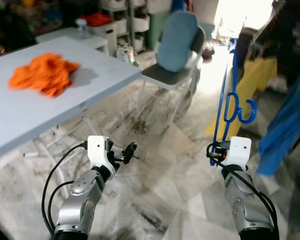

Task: Hang hanger

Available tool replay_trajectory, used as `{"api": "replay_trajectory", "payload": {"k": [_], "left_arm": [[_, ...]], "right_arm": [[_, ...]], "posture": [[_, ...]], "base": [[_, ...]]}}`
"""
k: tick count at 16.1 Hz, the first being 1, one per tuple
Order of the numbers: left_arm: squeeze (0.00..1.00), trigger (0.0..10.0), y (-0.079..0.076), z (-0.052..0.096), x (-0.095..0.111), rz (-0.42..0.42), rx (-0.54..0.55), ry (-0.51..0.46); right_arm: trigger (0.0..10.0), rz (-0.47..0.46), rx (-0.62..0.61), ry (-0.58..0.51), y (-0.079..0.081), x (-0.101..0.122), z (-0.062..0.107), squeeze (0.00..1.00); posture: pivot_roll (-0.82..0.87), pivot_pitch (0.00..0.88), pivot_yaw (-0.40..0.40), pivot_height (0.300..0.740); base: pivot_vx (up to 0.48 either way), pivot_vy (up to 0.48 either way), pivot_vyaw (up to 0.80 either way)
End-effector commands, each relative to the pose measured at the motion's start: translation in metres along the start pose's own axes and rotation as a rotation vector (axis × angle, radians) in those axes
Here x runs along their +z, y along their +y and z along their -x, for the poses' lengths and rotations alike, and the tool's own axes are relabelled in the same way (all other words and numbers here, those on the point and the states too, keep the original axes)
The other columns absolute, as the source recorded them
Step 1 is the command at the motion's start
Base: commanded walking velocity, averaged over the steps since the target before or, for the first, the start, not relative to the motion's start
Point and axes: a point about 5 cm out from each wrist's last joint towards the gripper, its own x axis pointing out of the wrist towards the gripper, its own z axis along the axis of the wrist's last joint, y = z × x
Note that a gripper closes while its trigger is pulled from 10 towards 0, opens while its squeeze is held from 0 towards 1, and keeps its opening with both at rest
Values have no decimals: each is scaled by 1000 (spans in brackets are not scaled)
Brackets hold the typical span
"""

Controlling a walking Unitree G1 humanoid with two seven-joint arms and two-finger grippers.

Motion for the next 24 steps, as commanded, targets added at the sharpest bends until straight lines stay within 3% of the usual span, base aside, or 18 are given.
{"api": "replay_trajectory", "payload": {"k": [1, 10, 14, 21, 24], "left_arm": [[0, 10000, -12, -6, 1, 4, -44, 3], [0, 10000, -12, -7, 1, -4, -43, 22], [0, 10000, -8, -8, -1, -46, 9, 48], [0, 10000, -6, -8, 2, -40, -3, 32], [0, 10000, -7, -8, 2, -34, -20, 34]], "right_arm": [[10000, -1, -42, -8, -12, 2, 2, 0], [10000, -12, -44, 3, -9, 0, 2, 0], [10000, -16, -36, 15, -6, -3, 2, 0], [10000, -6, -39, 19, -7, -1, 1, 0], [10000, -7, -50, 23, -8, -1, 1, 0]], "posture": [[-133, 0, 25, 740], [-130, 0, 27, 740], [-125, 0, 23, 740], [-125, 0, 15, 740], [-129, 0, 17, 740]], "base": [[322, 0, -800], [305, 250, -800], [0, 0, 0], [0, 0, 0], [202, 0, -800]]}}
